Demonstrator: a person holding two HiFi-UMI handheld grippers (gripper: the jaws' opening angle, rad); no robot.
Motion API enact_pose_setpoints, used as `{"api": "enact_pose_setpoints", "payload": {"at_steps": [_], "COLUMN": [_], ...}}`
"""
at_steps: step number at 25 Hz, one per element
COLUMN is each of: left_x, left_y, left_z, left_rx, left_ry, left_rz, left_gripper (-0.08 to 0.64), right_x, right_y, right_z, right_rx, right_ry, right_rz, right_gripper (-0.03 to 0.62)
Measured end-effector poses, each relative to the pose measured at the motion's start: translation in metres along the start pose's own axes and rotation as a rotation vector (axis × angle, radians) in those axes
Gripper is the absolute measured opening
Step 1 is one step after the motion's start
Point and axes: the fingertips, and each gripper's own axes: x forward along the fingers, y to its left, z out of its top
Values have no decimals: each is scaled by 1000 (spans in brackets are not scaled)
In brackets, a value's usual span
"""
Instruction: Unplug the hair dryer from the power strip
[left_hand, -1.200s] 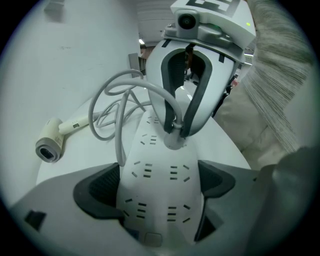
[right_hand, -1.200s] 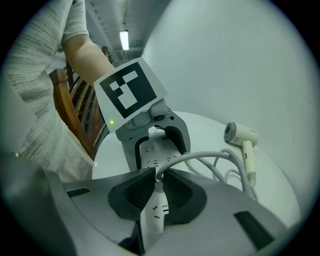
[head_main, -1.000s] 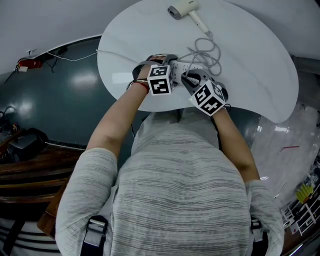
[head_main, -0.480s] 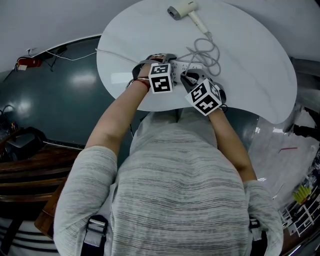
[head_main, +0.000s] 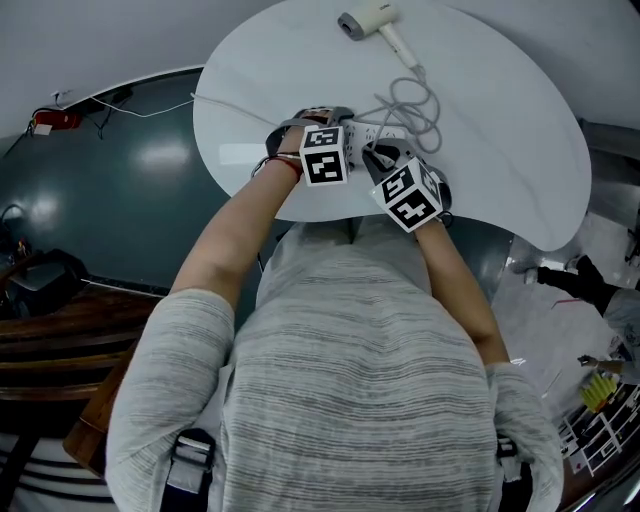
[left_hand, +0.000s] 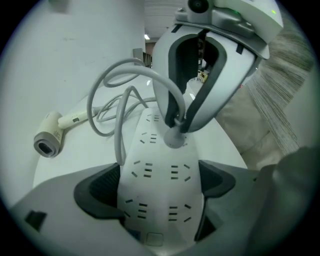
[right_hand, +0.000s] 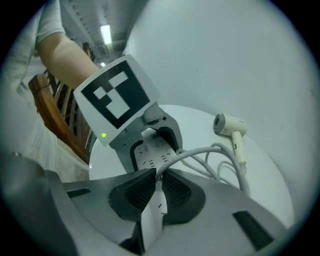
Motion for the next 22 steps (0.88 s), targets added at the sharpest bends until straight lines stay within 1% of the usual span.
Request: {"api": "enact_pose_setpoints", "payload": {"at_steps": [2, 3, 5, 8, 13, 19, 22], "left_x": [1, 1, 0, 1, 1, 2, 1], "left_y": [-1, -1, -1, -3, -1, -1, -1], "left_z": [0, 0, -1, -2, -1, -1, -2], "left_rx": [5, 9, 12, 8, 6, 4, 6], "left_ry": [0, -1, -3, -1, 1, -2, -3], "left_rz": [-1, -1, 0, 1, -1, 1, 2], "left_gripper": [472, 472, 472, 472, 472, 472, 472], "right_x": [-5, -10, -22, -28, -41, -63, -75], "right_y": [9, 14, 14, -5, -25, -45, -64], "right_z": [2, 10, 34, 48, 44, 42, 34], "right_rx": [-86, -113, -123, -69, -27, 106, 180], "right_ry": [-2, -33, -95, -102, -109, -215, -255], "right_rz": [-32, -39, -46, -38, -43, -40, -63], "right_gripper": [52, 52, 52, 54, 54, 54, 54]}}
